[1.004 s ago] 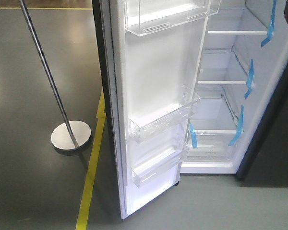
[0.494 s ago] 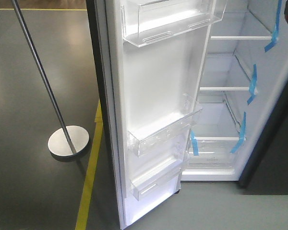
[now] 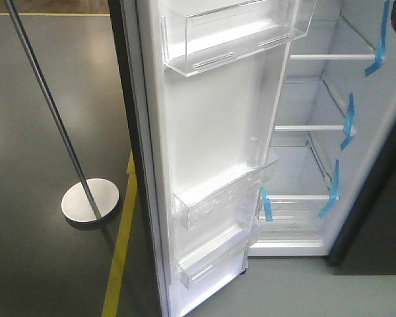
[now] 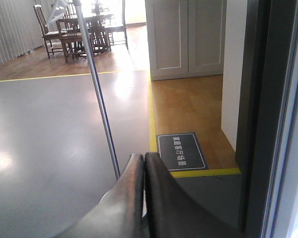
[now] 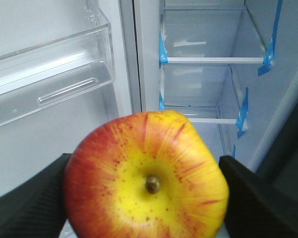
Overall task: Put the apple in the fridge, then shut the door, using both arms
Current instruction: 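Drive closer to the refrigerator door holding the apple in the right gripper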
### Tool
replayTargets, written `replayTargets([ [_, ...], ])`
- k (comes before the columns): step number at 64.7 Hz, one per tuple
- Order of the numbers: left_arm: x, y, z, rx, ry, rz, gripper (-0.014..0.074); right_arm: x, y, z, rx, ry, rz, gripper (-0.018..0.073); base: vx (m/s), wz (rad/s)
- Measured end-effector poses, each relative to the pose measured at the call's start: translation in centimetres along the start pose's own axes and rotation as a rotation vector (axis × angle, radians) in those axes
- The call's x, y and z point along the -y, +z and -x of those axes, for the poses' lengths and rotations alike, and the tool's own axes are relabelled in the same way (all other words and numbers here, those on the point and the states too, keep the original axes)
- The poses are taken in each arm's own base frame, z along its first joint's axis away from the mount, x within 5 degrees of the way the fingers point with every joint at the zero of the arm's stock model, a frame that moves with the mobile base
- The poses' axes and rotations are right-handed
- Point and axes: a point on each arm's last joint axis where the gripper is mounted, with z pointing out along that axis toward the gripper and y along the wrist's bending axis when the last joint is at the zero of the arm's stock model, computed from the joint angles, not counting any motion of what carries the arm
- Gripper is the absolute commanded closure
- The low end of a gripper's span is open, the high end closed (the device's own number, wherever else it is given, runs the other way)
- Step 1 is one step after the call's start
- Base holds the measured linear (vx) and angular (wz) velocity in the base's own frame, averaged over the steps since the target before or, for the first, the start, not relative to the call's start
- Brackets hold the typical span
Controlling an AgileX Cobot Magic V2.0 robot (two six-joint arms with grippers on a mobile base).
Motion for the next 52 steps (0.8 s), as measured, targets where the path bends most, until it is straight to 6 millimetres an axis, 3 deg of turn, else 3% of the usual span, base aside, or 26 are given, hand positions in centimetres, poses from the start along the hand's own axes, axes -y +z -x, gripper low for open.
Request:
replayTargets([
  [52, 0.0, 0.0, 0.0, 0.0, 0.0, 0.0, 0.0602, 0.0, 0.0, 0.0, 0.0, 0.0, 0.0, 0.0374, 0.05, -0.01],
])
